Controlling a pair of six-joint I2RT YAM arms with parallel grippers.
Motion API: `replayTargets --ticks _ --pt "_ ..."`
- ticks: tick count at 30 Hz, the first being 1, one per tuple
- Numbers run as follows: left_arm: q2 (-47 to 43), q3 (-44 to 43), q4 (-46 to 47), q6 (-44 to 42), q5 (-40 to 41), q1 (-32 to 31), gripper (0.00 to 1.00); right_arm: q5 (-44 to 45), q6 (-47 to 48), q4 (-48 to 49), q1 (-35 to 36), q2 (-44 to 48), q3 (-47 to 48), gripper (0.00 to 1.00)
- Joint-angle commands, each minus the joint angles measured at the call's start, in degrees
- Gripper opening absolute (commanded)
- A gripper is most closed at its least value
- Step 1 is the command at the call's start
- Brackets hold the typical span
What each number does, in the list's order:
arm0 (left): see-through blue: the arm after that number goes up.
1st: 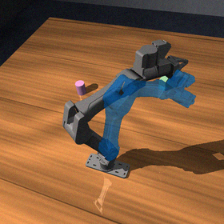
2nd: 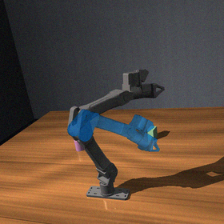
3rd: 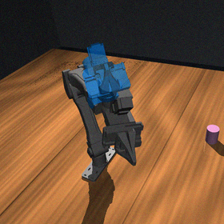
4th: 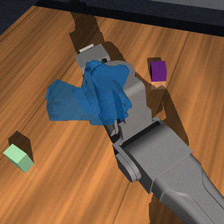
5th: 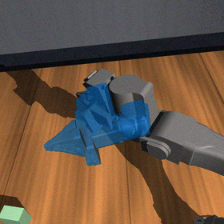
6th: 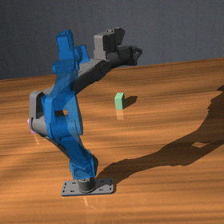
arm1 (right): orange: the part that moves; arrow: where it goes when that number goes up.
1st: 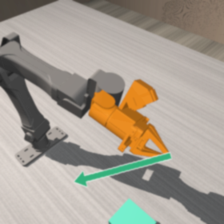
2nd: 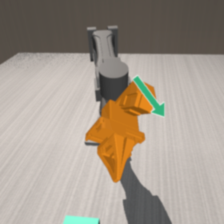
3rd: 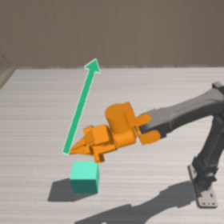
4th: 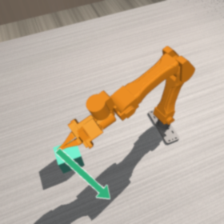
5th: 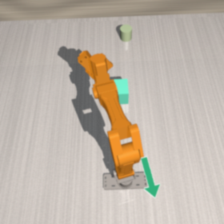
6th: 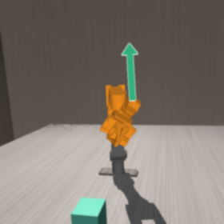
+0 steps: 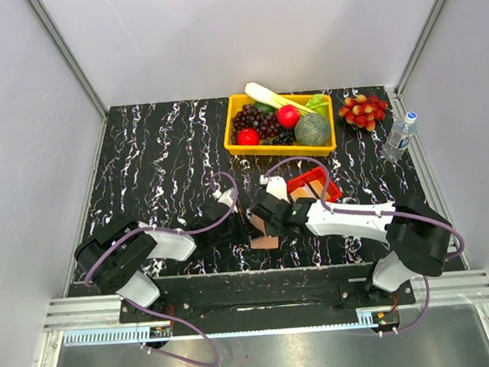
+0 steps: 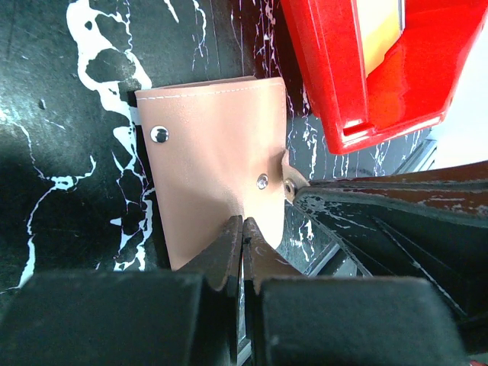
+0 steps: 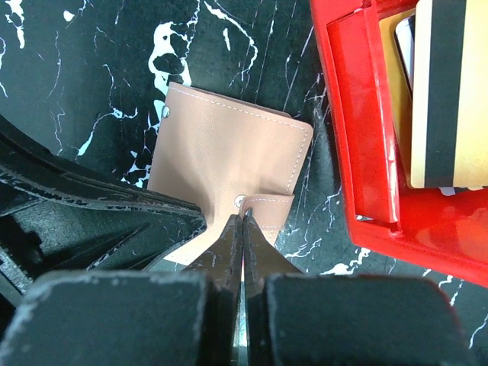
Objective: Put the credit cards into the card holder
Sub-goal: Close the card holder at the center of the board.
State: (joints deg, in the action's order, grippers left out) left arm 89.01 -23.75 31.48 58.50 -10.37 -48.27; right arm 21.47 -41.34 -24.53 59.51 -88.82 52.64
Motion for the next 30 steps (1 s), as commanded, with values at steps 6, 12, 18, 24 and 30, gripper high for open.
replayTargets --ticks 6,12,18,24,30 --pt "1.3 0.5 1.1 -1.2 0.4 -0.1 0.0 -8.1 1.4 6.2 -3.8 -0.2 -2.1 0.0" --pt "1.6 0.5 1.2 -1.2 0.4 -0.1 0.0 -9.7 2.1 6.1 -5.2 -1.4 -2.1 0.0" --pt "1.6 0.5 1.2 -1.2 0.4 -0.1 0.0 -10.0 3.0 4.5 -5.5 -1.8 -1.4 0.0" --pt "1.5 0.5 1.1 -1.2 0.4 -0.1 0.0 -10.0 4.1 2.0 -5.8 -1.8 -0.3 0.0" --pt "1.5 0.5 1.0 -1.4 0.4 -0.1 0.0 -10.7 5.3 0.5 -5.8 -1.2 0.6 0.0"
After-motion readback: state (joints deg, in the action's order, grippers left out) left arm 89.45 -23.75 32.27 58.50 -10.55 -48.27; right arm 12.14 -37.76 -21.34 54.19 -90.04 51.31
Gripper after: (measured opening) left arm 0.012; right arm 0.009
